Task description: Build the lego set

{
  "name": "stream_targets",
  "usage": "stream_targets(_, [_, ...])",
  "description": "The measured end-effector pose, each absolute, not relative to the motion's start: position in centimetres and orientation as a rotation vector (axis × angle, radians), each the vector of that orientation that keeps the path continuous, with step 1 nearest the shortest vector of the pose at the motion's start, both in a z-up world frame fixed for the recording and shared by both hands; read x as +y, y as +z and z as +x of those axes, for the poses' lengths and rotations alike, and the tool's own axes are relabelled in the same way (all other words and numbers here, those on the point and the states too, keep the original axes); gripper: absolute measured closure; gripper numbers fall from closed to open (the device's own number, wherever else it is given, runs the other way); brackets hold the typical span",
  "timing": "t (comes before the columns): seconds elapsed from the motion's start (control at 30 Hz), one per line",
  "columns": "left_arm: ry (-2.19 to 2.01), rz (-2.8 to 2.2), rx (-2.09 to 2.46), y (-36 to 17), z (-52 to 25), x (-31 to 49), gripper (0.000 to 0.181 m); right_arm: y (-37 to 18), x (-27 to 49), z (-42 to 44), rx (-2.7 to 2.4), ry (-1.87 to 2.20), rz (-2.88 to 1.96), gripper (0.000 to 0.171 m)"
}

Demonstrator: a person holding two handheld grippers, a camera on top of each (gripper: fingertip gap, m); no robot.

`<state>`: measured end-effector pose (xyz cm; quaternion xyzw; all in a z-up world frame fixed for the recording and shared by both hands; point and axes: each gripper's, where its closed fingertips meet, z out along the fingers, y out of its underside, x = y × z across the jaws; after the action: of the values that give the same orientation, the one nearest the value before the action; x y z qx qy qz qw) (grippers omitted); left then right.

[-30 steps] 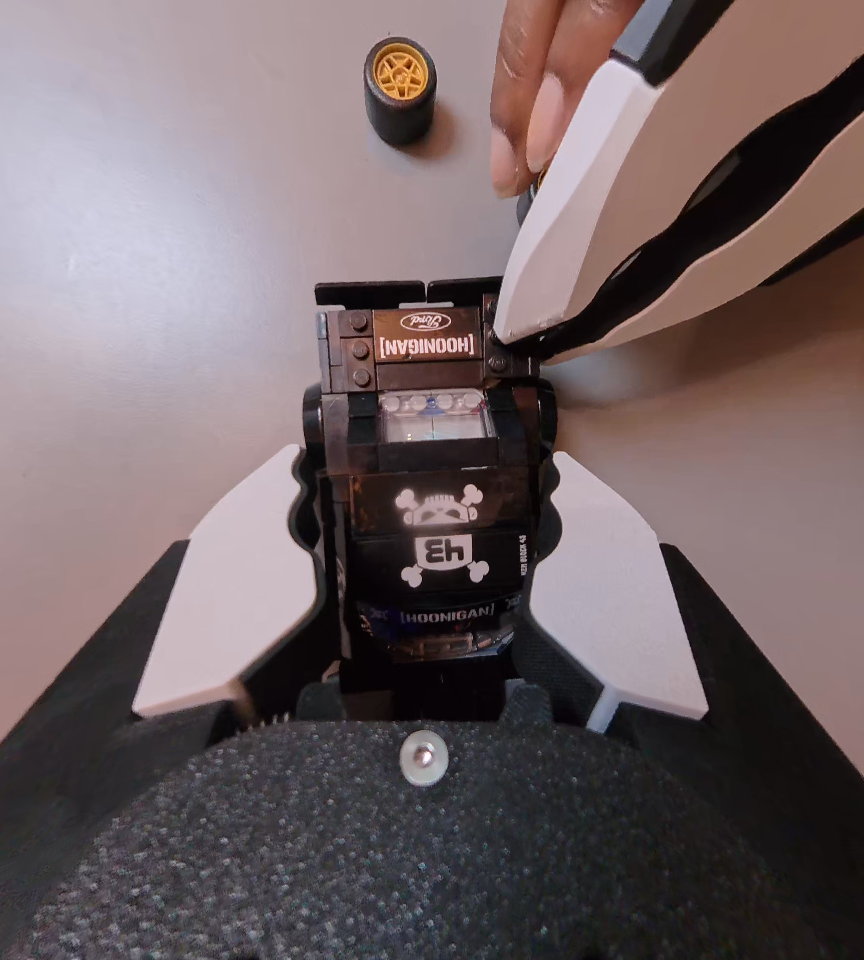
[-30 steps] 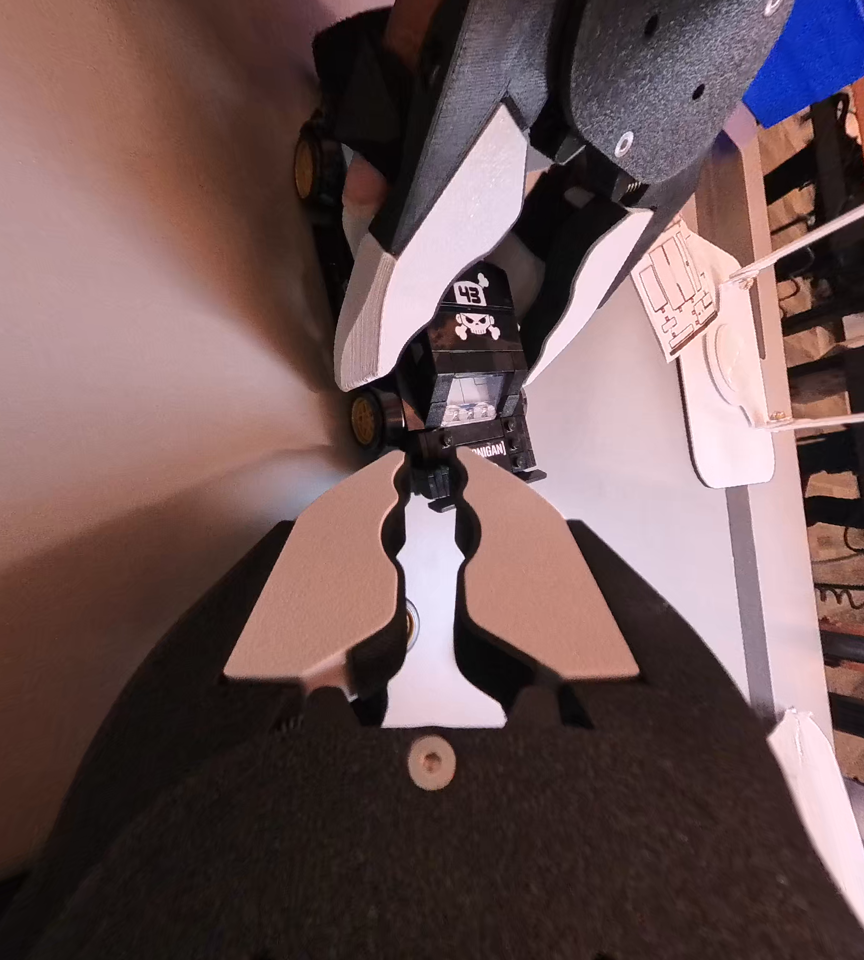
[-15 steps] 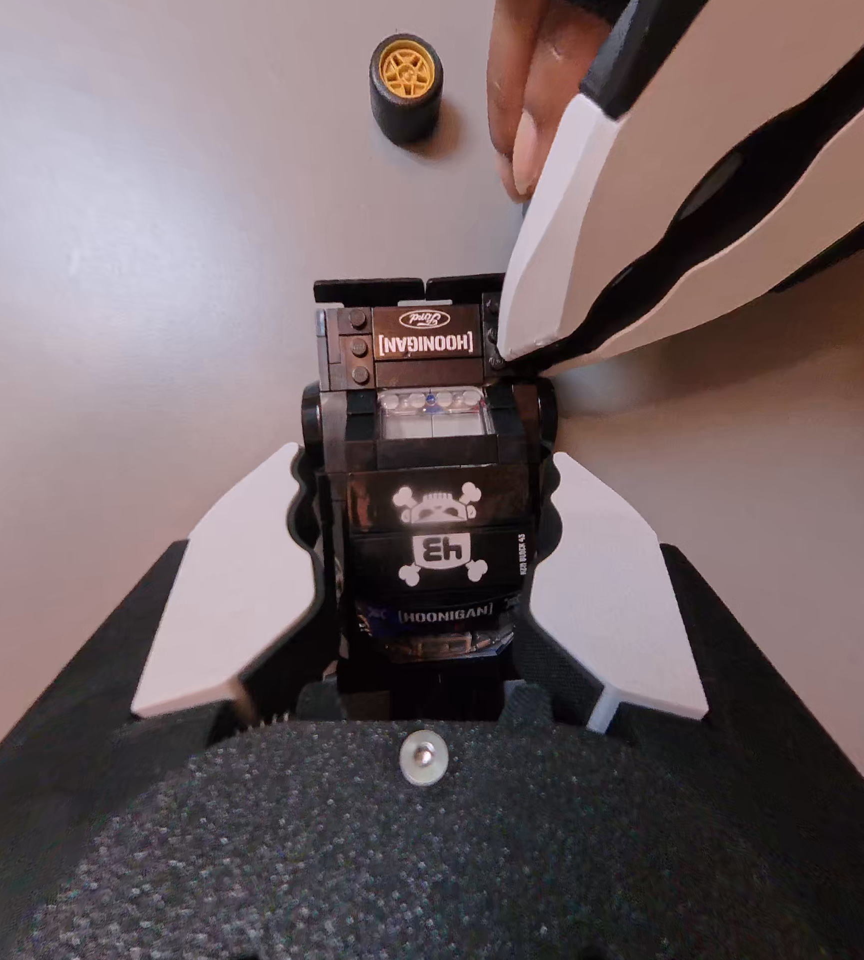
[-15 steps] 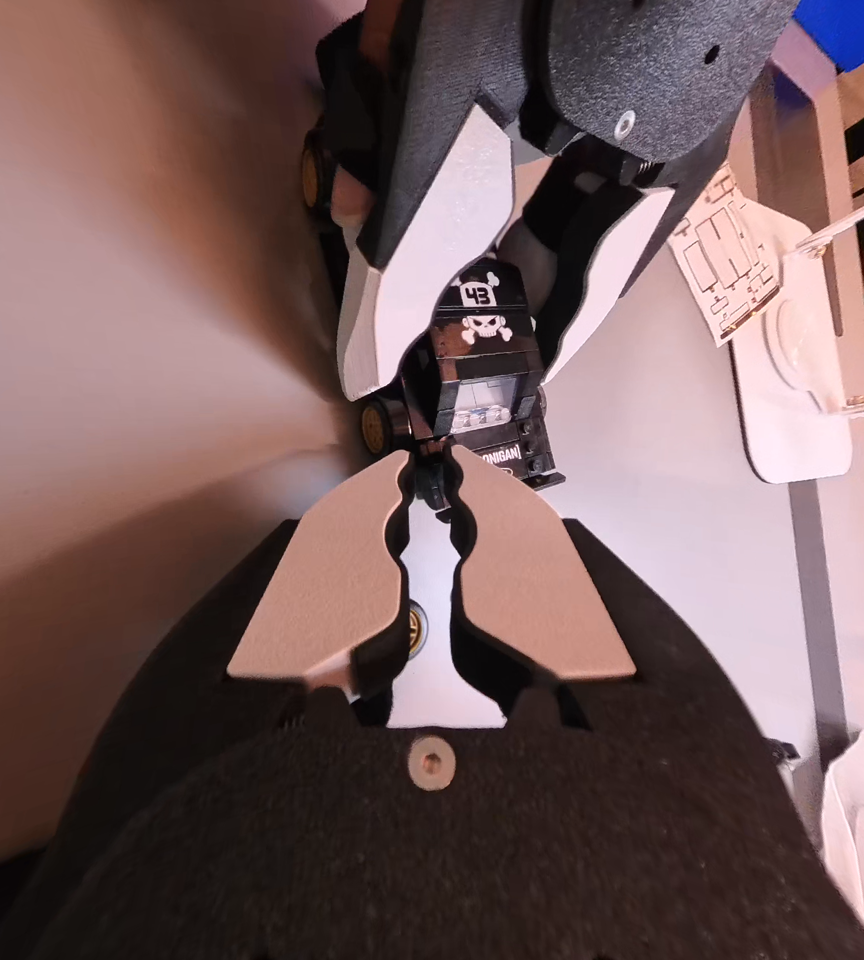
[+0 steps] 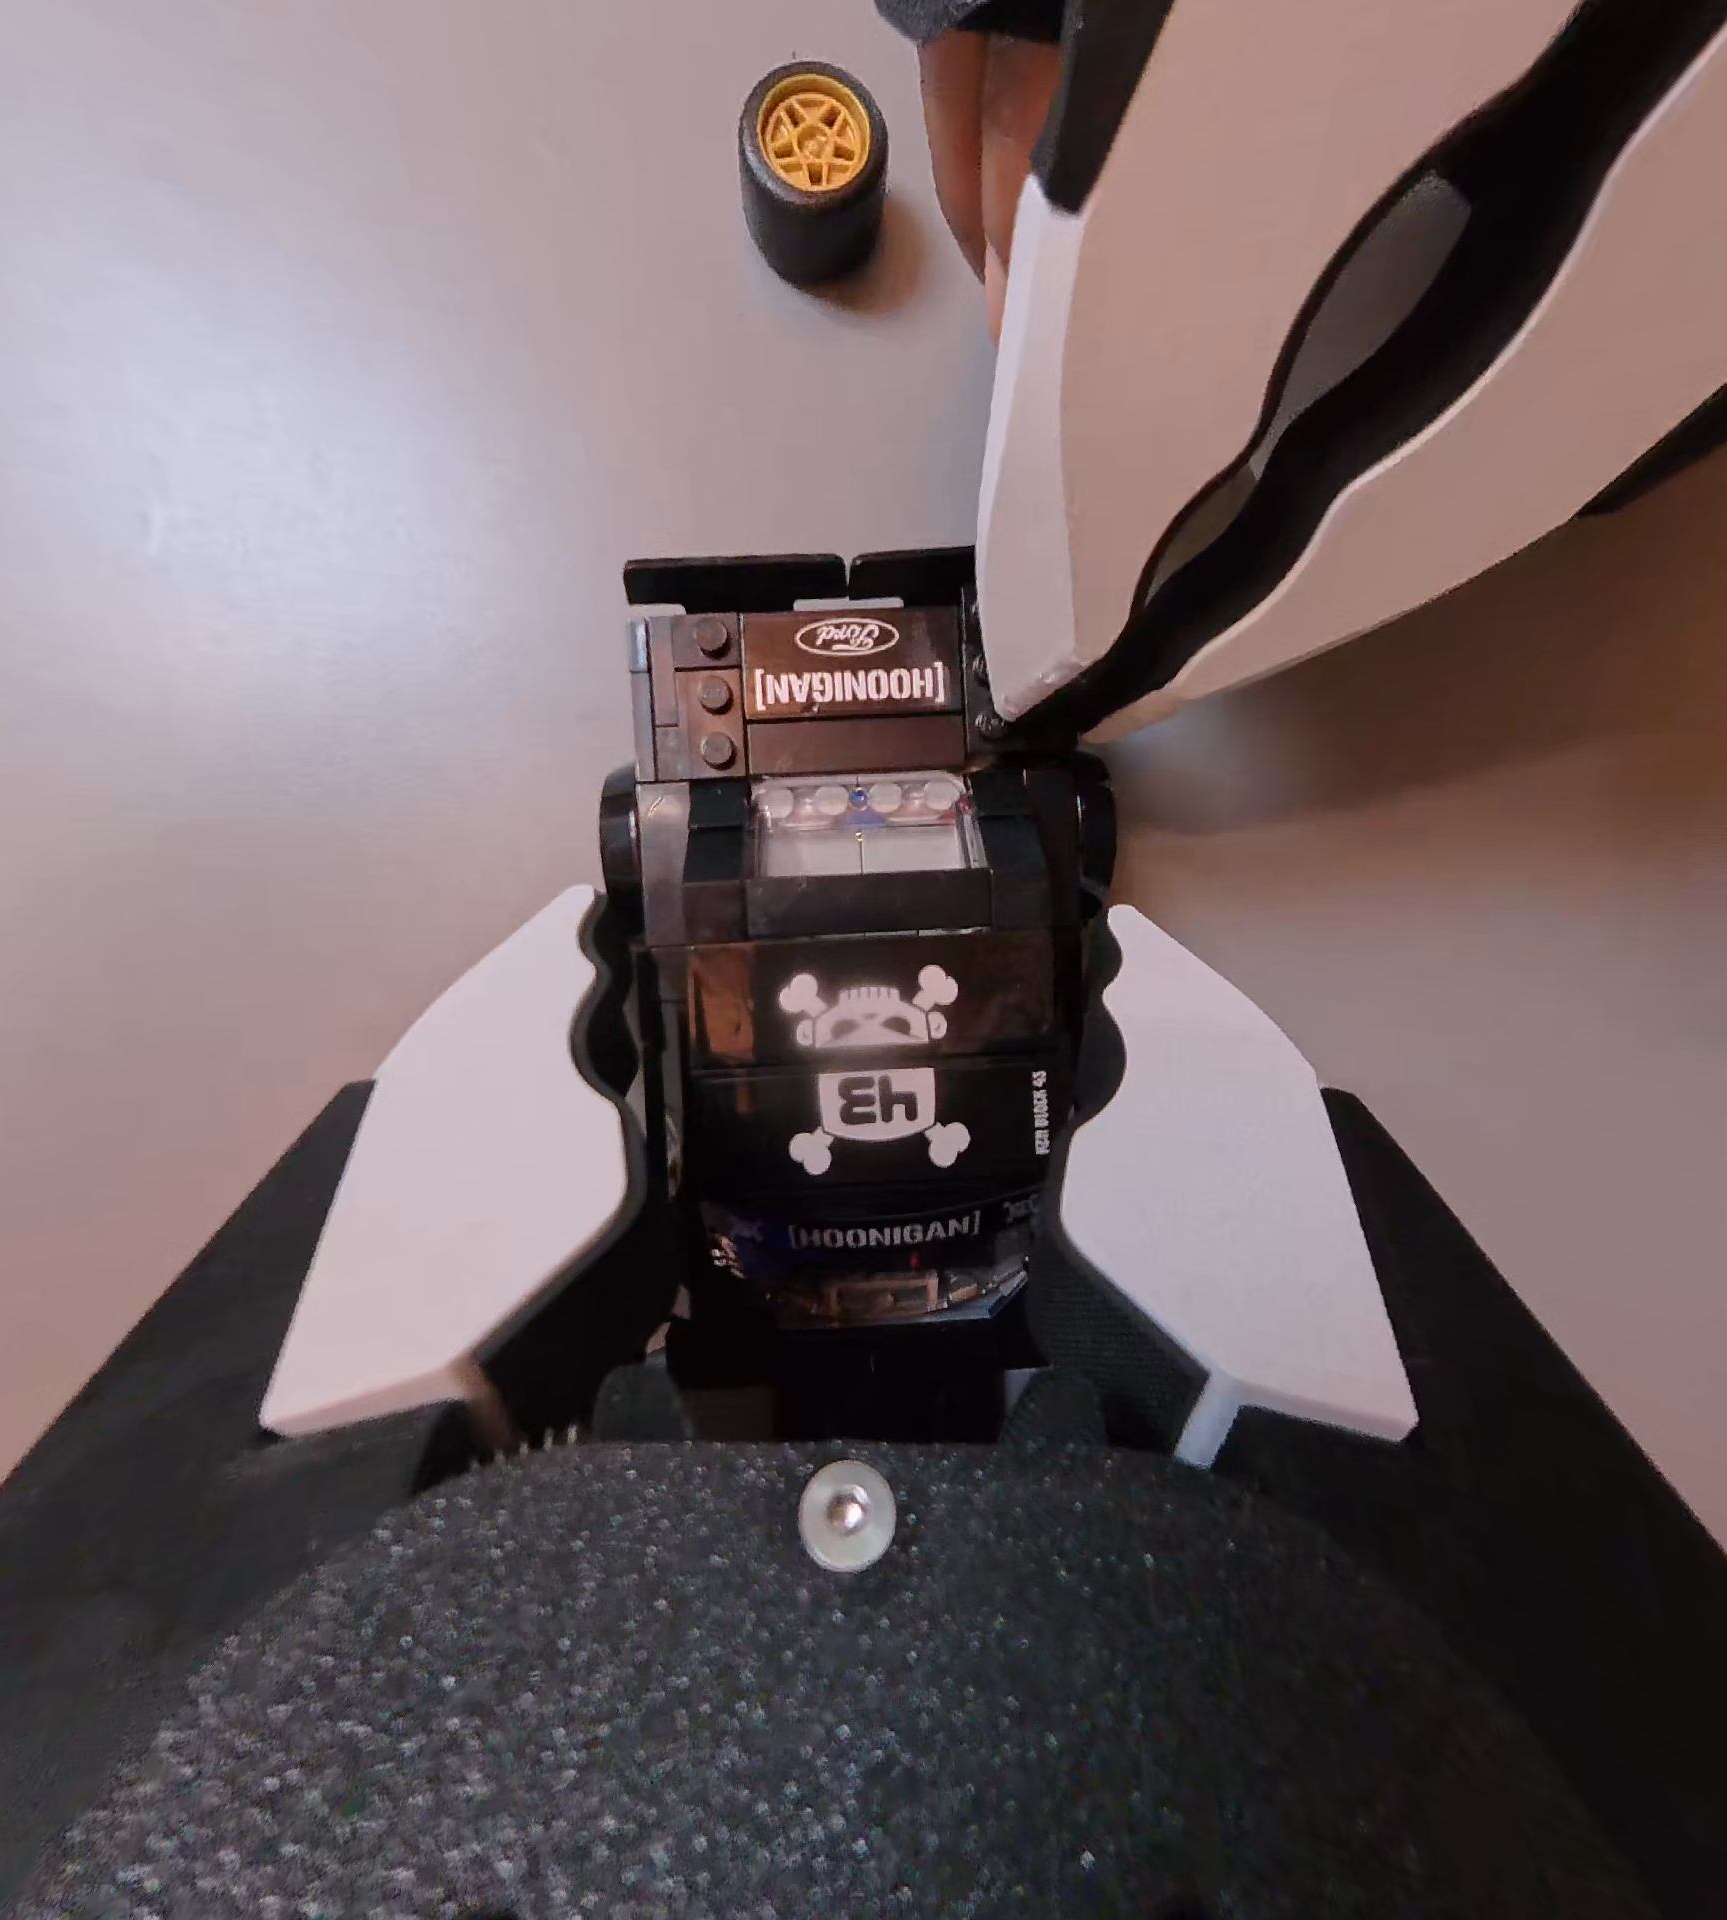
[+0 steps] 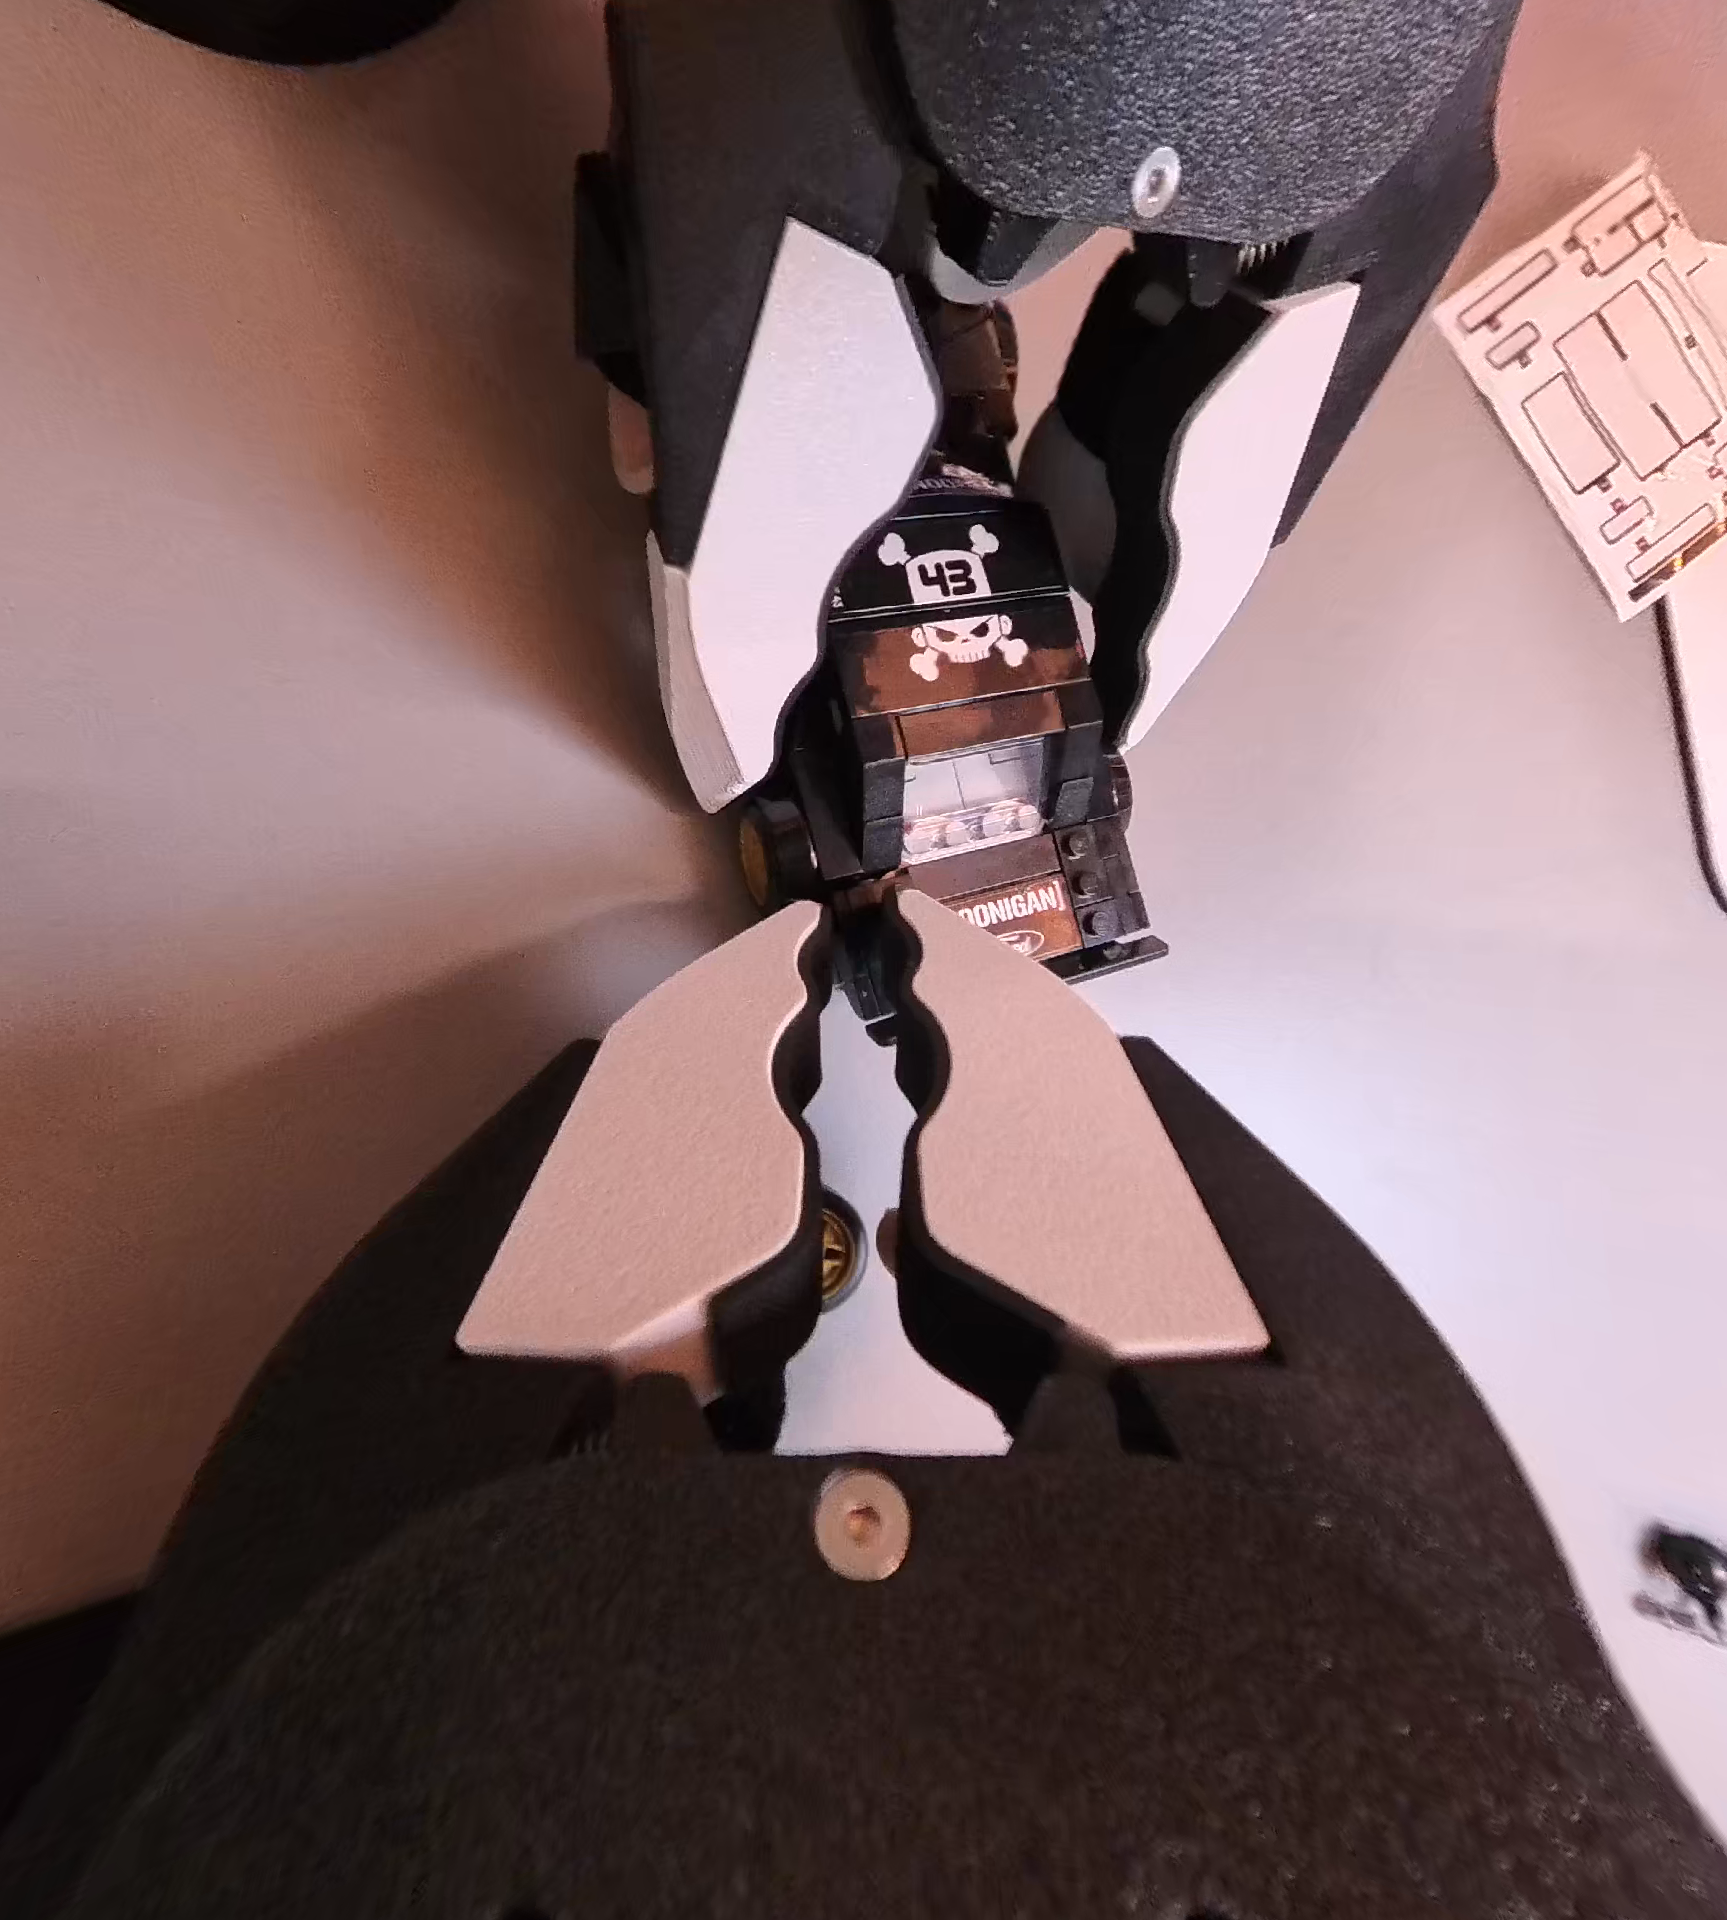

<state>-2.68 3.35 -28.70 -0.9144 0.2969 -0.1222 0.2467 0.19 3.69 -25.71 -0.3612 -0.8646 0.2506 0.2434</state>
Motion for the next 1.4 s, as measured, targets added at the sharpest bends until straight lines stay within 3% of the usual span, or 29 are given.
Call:
stream_targets(0.23, [-0.342,-2.487,0.813,-28.7,-2.7,3.3,0.097,-25.4,3.5,0.1,-2.293,0.805,-1.062,0.162])
stream_targets(0.37, [-0.341,-2.488,0.817,-28.7,-2.6,3.2,0.097,-23.8,3.8,-0.1,-2.189,0.897,-1.065,0.147])
stream_targets(0.77, [-0.341,-2.488,0.817,-28.7,-2.6,3.2,0.097,-25.7,4.3,0.4,-2.249,0.513,-0.765,0.152])
stream_targets(1.4, [-0.334,-2.484,0.807,-28.7,-2.6,3.3,0.097,-25.8,4.2,0.2,-2.103,0.567,-0.932,0.154])
